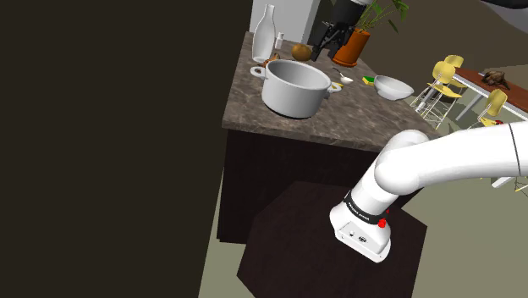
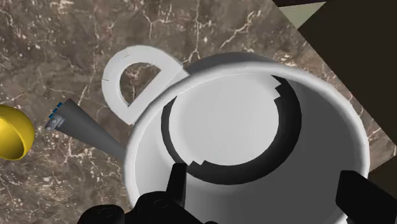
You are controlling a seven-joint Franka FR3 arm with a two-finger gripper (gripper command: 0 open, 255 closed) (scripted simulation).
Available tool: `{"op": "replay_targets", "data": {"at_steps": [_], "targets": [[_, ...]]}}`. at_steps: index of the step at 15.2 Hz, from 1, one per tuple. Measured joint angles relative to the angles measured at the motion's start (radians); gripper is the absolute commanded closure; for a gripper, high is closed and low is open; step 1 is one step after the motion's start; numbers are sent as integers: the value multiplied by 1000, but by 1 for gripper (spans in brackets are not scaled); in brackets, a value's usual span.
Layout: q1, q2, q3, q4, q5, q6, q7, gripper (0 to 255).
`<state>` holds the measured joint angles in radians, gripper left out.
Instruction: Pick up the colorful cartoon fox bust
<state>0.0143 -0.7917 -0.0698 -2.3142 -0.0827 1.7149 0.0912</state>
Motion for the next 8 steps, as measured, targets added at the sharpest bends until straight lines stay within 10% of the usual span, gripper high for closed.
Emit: {"op": "replay_targets", "data": {"at_steps": [8], "targets": [[7, 214, -101, 119, -24, 77, -134, 0]]}}
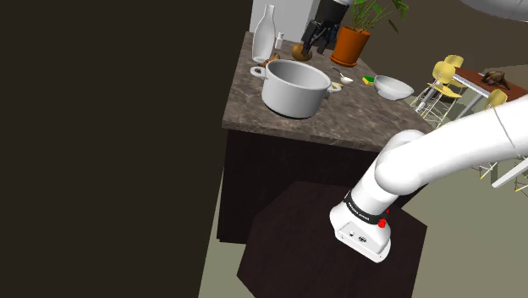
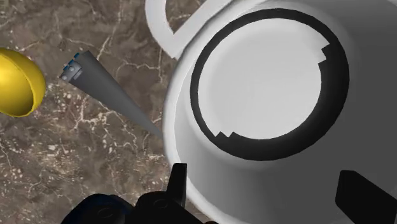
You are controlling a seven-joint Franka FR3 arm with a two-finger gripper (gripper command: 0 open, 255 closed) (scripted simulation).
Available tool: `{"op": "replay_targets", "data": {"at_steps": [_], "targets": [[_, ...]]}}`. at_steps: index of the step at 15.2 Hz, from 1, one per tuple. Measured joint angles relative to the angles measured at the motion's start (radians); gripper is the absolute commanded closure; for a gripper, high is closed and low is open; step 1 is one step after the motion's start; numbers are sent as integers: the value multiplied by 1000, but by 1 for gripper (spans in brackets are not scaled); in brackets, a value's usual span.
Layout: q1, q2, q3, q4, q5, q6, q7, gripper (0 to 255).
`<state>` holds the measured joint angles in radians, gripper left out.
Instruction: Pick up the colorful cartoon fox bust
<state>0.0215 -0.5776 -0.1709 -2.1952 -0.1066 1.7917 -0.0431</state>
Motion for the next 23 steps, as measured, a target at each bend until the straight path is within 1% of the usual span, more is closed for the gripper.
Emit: {"op": "replay_targets", "data": {"at_steps": [3, 7, 13, 16, 19, 21, 22, 23], "targets": [[6, 107, -45, 65, 3, 32, -67, 0], [15, 271, -102, 191, 27, 55, -162, 0], [9, 532, -171, 422, 102, 51, -315, 0], [-10, 672, -189, 561, 152, 30, -386, 0], [-41, 809, -196, 718, 200, -12, -448, 0], [-77, 928, -195, 866, 239, -56, -490, 0], [-88, 961, -194, 907, 249, -67, -502, 0], [-92, 977, -192, 920, 253, -67, -506, 0]]}}
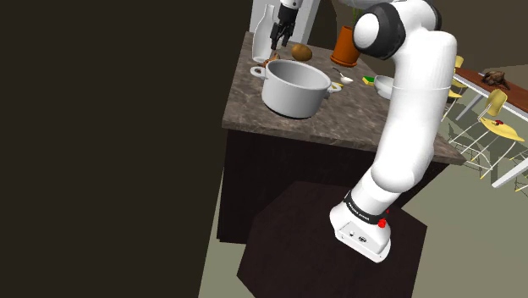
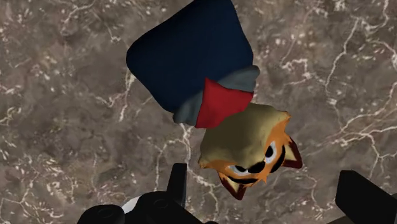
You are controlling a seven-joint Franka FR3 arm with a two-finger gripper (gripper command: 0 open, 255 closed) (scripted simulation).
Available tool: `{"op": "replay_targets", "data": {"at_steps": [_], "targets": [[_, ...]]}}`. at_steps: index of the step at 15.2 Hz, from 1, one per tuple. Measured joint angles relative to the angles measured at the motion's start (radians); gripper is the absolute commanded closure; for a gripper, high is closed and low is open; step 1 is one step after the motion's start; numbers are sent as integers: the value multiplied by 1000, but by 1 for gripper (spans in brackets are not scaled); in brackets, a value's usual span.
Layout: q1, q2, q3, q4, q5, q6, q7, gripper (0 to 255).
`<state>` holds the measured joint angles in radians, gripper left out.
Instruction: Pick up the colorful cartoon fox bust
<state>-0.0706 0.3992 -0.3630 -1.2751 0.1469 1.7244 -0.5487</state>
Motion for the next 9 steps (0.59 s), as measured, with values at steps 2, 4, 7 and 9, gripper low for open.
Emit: {"op": "replay_targets", "data": {"at_steps": [2, 4, 7, 9], "targets": [[0, 3, 1, -17, 1, 19, -4, 0], [3, 0, 1, -53, 1, 51, -7, 0], [8, -3, 2, -97, 0, 92, -8, 0], [8, -4, 2, -103, 0, 98, -9, 255]]}}
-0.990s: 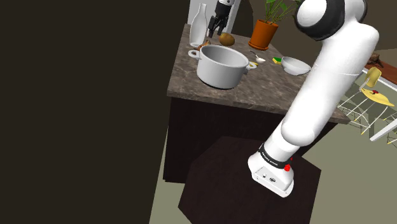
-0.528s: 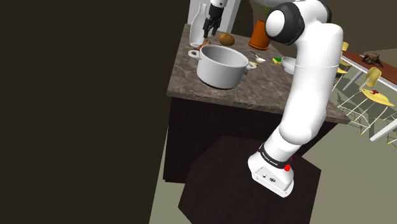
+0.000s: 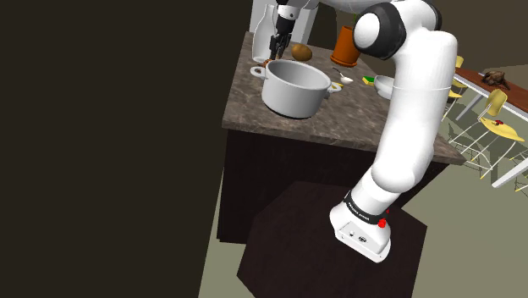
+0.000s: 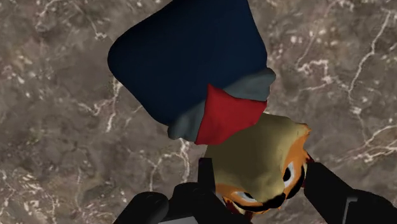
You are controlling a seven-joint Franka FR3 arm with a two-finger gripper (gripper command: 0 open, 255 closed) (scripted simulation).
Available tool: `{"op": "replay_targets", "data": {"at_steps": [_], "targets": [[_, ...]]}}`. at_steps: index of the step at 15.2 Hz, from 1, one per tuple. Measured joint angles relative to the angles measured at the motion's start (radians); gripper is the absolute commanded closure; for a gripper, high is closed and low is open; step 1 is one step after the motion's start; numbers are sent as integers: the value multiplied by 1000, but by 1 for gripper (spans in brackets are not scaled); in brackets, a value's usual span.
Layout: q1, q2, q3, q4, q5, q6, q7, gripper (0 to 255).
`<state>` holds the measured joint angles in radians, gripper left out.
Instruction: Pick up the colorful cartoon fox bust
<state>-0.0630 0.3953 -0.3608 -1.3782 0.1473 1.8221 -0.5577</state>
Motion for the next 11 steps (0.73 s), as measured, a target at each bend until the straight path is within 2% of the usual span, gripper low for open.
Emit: {"op": "replay_targets", "data": {"at_steps": [11], "targets": [[-2, 3, 0, 19, 1, -16, 0, 255]]}}
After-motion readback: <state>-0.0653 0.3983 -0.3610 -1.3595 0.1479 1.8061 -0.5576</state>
